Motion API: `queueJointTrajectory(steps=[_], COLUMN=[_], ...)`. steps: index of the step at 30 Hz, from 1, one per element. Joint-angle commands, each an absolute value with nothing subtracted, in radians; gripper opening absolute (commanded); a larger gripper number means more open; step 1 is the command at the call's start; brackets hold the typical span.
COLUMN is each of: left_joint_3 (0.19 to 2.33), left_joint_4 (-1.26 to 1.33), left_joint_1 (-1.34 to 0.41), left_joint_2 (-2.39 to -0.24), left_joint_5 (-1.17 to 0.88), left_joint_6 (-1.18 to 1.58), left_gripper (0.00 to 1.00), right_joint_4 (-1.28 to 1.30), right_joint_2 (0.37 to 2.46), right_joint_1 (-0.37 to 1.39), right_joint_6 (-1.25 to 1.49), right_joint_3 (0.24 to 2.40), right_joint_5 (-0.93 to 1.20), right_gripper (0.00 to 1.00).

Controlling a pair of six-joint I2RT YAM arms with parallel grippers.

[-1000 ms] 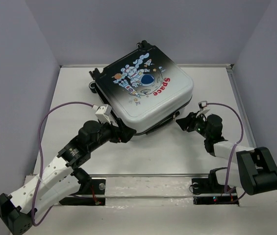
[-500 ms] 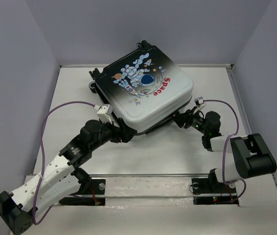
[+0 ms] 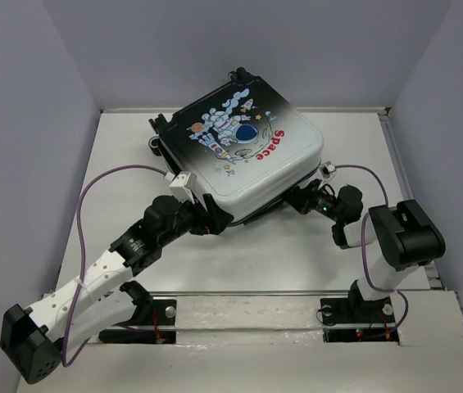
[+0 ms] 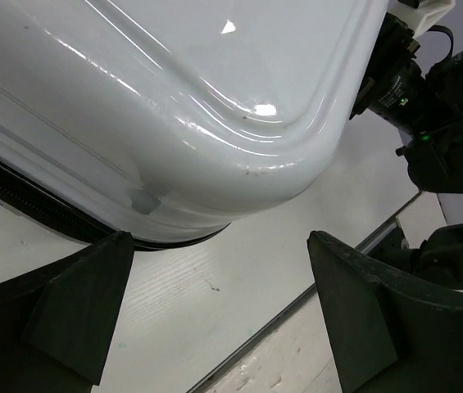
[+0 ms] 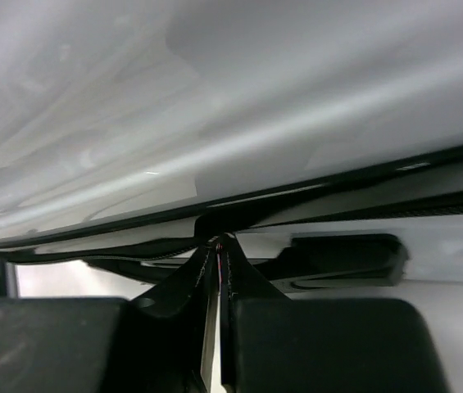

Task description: Pack the luggage

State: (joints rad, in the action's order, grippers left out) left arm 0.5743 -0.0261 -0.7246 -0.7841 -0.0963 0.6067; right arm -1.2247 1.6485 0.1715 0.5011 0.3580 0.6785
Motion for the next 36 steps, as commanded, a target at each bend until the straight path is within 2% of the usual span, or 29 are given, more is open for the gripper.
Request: queueJointTrajectory(steps=[1, 4, 11, 14, 15, 19, 24, 27, 30, 33, 34, 36], left_joint_3=[0.624, 0.650, 0.771, 0.834, 0.874, 0.946, 1.063, 1.120, 1.255, 1.285, 1.279, 1.263], left_joint_4=[0.113, 0.164, 0.225, 0.239, 0.254, 0.268, 0.249, 0.204, 0.049, 0.002, 0.002, 0.002], left_joint_1=[-0.721, -0.722, -0.723, -0.724, -0.727, -0.735, -0.736, -0.736, -0.712, -0.565, -0.448, -0.329], left_joint_2=[-0.824, -0.870, -0.969, -1.017, -1.035, -1.086, -1.153, -1.204, -1.242, -1.236, -1.233, -1.244], left_joint_5=[-0.101, -0.091, -0.052, -0.057, -0.061, -0.072, -0.089, -0.084, -0.019, -0.060, -0.114, -0.155], left_joint_6=[0.592, 0.588, 0.569, 0.575, 0.583, 0.603, 0.615, 0.601, 0.517, 0.515, 0.532, 0.549], left_gripper=[0.99, 0.99, 0.99, 0.99, 0.99, 0.99, 0.99, 0.99, 0.99, 0.99, 0.99, 0.99], right_joint_4=[-1.439, -1.355, -0.979, -0.919, -0.884, -0.867, -1.101, -1.143, -1.187, -1.076, -1.056, -1.054], right_joint_2=[1.643, 1.574, 1.427, 1.451, 1.495, 1.643, 1.755, 1.755, 1.675, 1.582, 1.566, 1.539], right_joint_1=[0.242, 0.333, 0.845, 1.052, 1.181, 1.346, 1.384, 1.384, 1.384, 1.384, 1.384, 1.384], right_joint_6=[0.560, 0.526, 0.434, 0.471, 0.486, 0.497, 0.563, 0.607, 0.629, 0.626, 0.626, 0.635], right_joint_3=[0.344, 0.282, 0.265, 0.308, 0.366, 0.584, 0.649, 0.595, 0.467, 0.410, 0.403, 0.385], right_joint_5=[0.697, 0.617, 0.100, -0.038, -0.075, -0.164, -0.158, -0.248, -0.324, -0.336, -0.336, -0.325], right_gripper=[0.07, 0.07, 0.07, 0.07, 0.07, 0.07, 0.07, 0.07, 0.07, 0.07, 0.07, 0.07])
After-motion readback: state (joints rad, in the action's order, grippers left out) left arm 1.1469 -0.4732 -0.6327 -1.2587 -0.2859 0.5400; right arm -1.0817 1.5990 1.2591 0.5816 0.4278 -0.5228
